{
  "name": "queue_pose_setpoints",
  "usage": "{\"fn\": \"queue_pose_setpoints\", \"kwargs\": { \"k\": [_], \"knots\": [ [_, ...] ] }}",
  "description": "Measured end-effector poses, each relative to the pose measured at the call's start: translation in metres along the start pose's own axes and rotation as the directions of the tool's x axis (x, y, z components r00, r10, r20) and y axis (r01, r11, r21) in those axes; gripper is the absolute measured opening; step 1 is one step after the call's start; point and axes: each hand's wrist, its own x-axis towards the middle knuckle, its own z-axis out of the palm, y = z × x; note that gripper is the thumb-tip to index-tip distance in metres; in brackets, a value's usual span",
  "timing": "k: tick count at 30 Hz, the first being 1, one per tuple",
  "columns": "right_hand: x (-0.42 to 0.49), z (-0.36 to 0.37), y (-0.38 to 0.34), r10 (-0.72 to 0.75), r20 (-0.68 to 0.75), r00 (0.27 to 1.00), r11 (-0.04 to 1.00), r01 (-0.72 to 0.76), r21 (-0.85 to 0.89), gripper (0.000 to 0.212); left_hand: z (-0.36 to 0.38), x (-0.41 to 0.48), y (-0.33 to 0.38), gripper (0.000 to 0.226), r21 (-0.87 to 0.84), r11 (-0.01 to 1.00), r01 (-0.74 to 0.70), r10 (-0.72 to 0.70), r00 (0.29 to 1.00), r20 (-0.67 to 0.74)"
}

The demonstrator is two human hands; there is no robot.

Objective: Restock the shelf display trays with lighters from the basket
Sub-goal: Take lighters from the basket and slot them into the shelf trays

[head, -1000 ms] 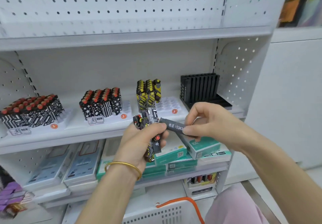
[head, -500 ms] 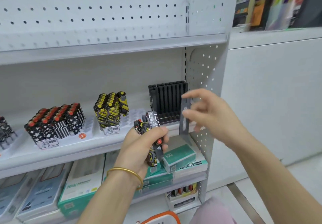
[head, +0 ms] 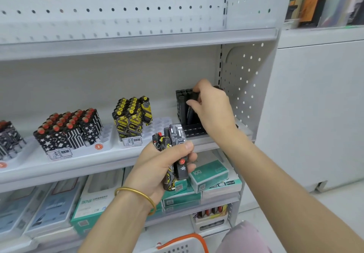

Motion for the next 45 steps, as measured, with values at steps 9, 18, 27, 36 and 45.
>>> {"fn": "queue_pose_setpoints", "kwargs": {
  "k": [9, 18, 27, 36, 45],
  "knots": [
    [0.004, -0.005, -0.009, -0.127, 0.148, 0.981, 0.967, 0.156, -0.202, 0.020, -0.005, -0.003, -0.001, 0.029, -0.008, 0.999, 0.036, -0.036, 0.999, 0.031],
    [0.018, -0.011, -0.009, -0.024, 0.211, 0.977, 1.000, 0.020, 0.020, 0.011, -0.014, -0.004, 0.002, 0.041, -0.033, 0.998, 0.061, -0.060, 0.997, 0.044],
    [0.009, -0.001, -0.008, -0.016, 0.128, 0.992, 0.999, 0.022, -0.045, 0.012, -0.019, -0.007, 0.003, 0.054, -0.043, 0.997, 0.062, -0.061, 0.998, 0.027],
    [-0.027, -0.032, -0.048, -0.103, 0.435, 0.894, 0.884, -0.118, 0.453, 0.012, -0.031, -0.013, 0.007, 0.035, 0.000, 1.000, 0.023, -0.023, 0.999, 0.033],
    [-0.044, -0.008, -0.081, -0.121, 0.558, 0.821, 0.689, -0.335, 0.642, 0.010, -0.078, -0.042, 0.023, 0.026, -0.110, 0.993, 0.030, -0.037, 0.997, -0.067]
  ]
}}
